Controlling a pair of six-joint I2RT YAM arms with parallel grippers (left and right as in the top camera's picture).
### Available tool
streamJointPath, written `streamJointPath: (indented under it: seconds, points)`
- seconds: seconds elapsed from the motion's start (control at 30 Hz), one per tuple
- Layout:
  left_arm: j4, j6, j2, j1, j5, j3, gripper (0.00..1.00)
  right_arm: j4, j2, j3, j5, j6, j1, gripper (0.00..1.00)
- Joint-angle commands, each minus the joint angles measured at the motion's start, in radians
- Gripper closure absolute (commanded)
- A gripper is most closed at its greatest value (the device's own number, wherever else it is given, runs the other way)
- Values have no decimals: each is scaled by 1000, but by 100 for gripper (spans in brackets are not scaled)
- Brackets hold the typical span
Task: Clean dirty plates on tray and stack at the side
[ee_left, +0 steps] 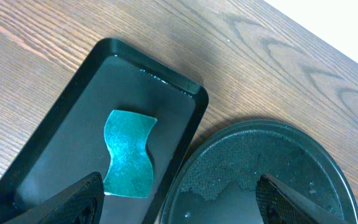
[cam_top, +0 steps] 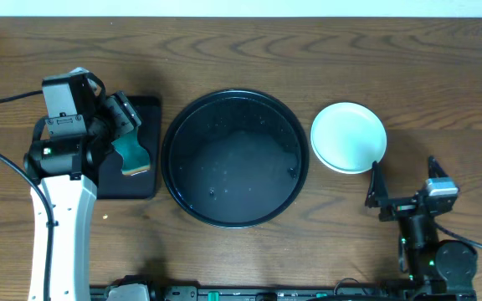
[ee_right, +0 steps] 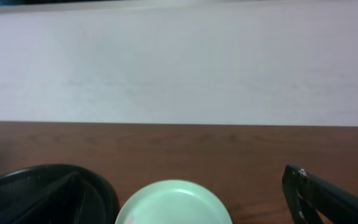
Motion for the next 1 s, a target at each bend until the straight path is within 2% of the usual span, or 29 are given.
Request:
streamJointPath:
  seconds: [0.0, 0.37, 0.53, 0.97]
  points:
    - [1, -1, 5, 1, -2, 9, 21, 20, -78, -79, -19, 12, 11, 1]
    - [1, -1, 5, 1, -2, 9, 21, 85, -102, -216, -14, 15, 10, 1]
    - [1, -1, 5, 1, -2, 9, 21, 8, -101, -214, -16, 18, 10, 1]
    - [1, -1, 5, 1, -2, 9, 21, 10, -100, -214, -22, 18, 10, 1]
